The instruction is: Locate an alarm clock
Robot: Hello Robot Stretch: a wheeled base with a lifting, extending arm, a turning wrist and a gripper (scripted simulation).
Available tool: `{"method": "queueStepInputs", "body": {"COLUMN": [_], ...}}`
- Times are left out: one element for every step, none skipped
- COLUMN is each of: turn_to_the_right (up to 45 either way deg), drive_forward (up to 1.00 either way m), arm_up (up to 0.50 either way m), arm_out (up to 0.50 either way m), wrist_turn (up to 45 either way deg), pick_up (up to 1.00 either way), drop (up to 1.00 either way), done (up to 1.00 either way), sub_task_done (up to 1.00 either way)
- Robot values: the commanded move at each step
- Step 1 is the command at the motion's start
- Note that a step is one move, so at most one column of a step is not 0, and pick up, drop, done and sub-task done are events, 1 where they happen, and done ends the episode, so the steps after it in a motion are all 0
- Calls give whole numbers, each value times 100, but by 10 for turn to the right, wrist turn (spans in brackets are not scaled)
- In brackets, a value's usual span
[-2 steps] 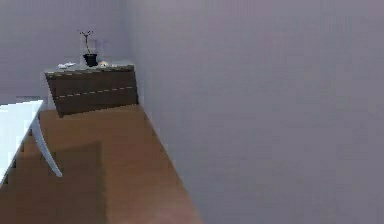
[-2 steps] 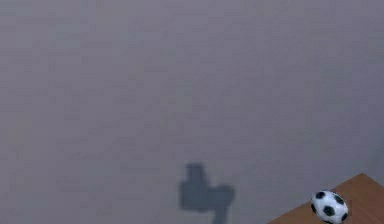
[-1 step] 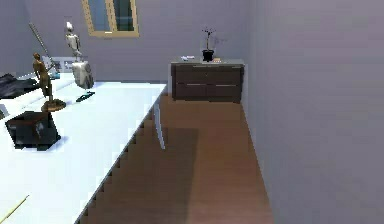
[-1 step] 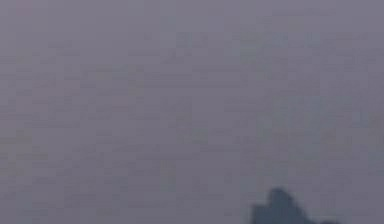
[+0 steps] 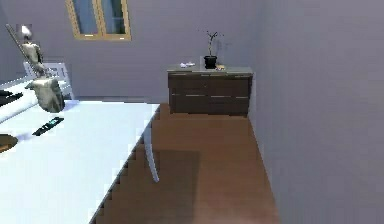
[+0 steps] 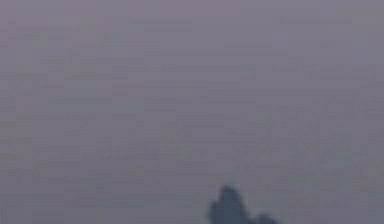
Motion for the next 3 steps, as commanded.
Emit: {"method": "queueStepInputs", "body": {"turn_to_the_right": [-450,-120,0], "drive_forward": [0,0,0], "arm_up": [0,0,0], "arm_out": [0,0,0], "wrist_turn": [0,0,0], "pick_up": [0,0,0], "drop": [0,0,0], "done": [0,0,100], "sub_task_done": [0,0,0]}}
